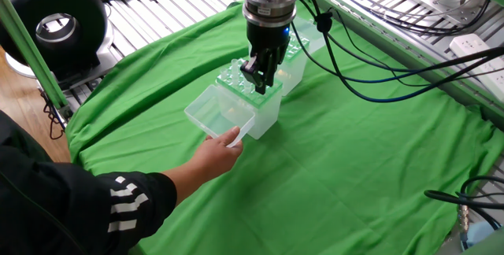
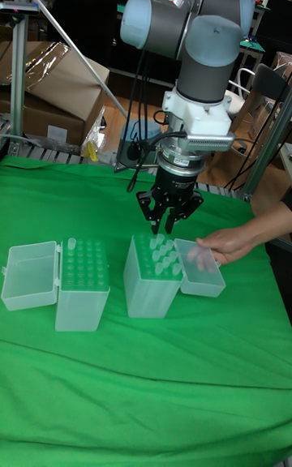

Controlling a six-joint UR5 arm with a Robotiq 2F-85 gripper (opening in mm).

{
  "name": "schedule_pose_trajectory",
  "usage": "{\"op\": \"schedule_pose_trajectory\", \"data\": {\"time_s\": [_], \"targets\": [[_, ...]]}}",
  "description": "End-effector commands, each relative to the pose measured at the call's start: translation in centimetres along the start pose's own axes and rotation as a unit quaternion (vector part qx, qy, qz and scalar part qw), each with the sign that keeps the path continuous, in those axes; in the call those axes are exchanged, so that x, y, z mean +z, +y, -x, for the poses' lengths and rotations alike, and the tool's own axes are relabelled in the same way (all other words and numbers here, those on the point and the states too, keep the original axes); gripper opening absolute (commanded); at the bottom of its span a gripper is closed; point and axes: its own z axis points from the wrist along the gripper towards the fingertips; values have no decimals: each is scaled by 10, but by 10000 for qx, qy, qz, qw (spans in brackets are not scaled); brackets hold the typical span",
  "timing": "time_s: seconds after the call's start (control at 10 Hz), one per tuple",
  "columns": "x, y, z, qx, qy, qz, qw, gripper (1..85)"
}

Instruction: Insert a large pipette tip into the holder for large pipette tips

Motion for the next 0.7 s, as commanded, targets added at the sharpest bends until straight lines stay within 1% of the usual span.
{"op": "schedule_pose_trajectory", "data": {"time_s": [0.0,0.5,0.6], "targets": [[3,4,1,76,-13,69,9999,297],[13,2,4,99,-52,68,9999,290],[13,2,3,138,-35,64,9999,257]]}}
